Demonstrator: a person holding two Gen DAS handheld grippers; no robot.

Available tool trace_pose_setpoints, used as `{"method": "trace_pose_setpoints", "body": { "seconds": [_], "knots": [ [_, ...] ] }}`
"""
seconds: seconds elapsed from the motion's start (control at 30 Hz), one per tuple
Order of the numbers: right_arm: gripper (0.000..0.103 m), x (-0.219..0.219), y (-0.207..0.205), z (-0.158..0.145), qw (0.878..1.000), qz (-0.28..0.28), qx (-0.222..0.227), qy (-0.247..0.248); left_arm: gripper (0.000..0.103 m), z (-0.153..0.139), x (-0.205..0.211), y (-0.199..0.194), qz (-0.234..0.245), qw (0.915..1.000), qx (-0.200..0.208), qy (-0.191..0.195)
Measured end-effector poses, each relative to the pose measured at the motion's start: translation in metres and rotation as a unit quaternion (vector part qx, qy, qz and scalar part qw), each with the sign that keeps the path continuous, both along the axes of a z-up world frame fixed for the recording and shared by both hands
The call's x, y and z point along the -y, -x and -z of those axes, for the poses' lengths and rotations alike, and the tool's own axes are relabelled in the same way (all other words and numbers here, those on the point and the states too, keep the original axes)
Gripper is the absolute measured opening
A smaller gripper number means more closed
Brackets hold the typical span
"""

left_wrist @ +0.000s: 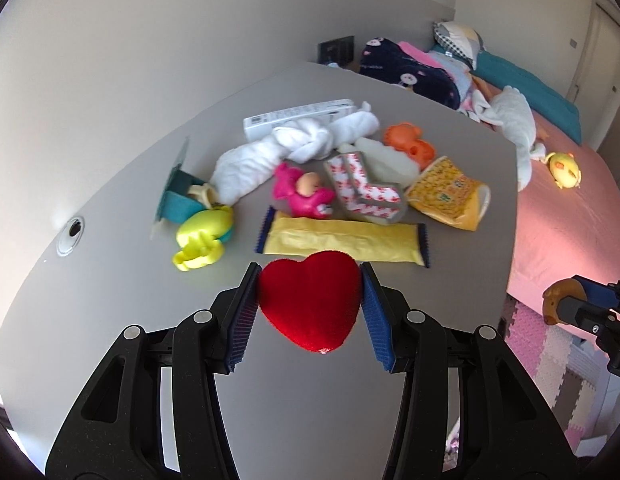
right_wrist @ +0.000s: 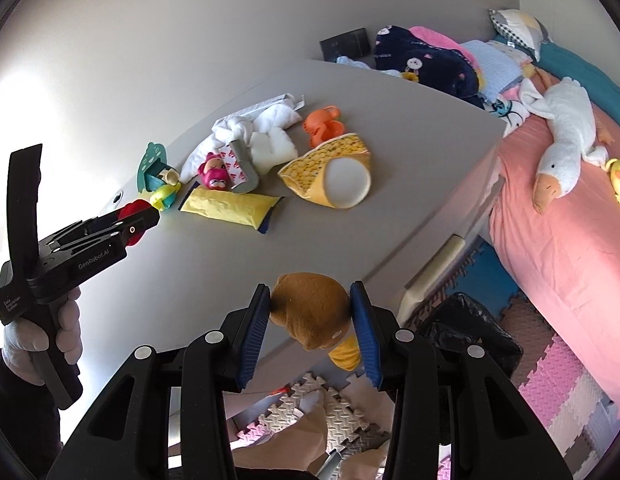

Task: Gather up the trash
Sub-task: 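Carry the roll and heart to the black bin and open both tools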

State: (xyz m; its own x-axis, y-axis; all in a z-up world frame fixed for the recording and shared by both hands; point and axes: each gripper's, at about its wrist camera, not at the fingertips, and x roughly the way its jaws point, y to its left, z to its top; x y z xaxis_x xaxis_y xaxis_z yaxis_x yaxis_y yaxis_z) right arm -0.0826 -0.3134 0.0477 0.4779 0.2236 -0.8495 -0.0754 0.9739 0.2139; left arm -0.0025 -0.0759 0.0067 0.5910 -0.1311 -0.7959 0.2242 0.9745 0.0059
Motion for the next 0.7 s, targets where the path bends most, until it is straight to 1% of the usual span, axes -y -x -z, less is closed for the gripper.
{"method": "trace_pose_setpoints", "body": {
  "seconds": [0.23, 0.4, 0.5, 0.7],
  "knots": [
    [0.043, 0.054, 0.025, -0.006, 0.999, 0.049, 0.009, 0.002, 0.048, -0.005, 0.064, 0.012, 0.061, 0.9981, 0.003, 0.003],
    [0.043, 0.086, 0.041, -0.009, 0.996, 0.083, 0.013, 0.004, 0.048, -0.006, 0.108, 0.021, 0.108, 0.9941, 0.0, 0.007],
    [0.043, 0.104, 0.051, -0.011, 0.994, 0.105, 0.016, 0.005, 0.048, -0.005, 0.135, 0.027, 0.14, 0.9901, -0.003, 0.01],
    [0.043, 0.145, 0.072, -0.013, 0.987, 0.158, 0.017, 0.006, 0.048, -0.003, 0.187, 0.039, 0.203, 0.979, -0.01, 0.01]
  ]
}}
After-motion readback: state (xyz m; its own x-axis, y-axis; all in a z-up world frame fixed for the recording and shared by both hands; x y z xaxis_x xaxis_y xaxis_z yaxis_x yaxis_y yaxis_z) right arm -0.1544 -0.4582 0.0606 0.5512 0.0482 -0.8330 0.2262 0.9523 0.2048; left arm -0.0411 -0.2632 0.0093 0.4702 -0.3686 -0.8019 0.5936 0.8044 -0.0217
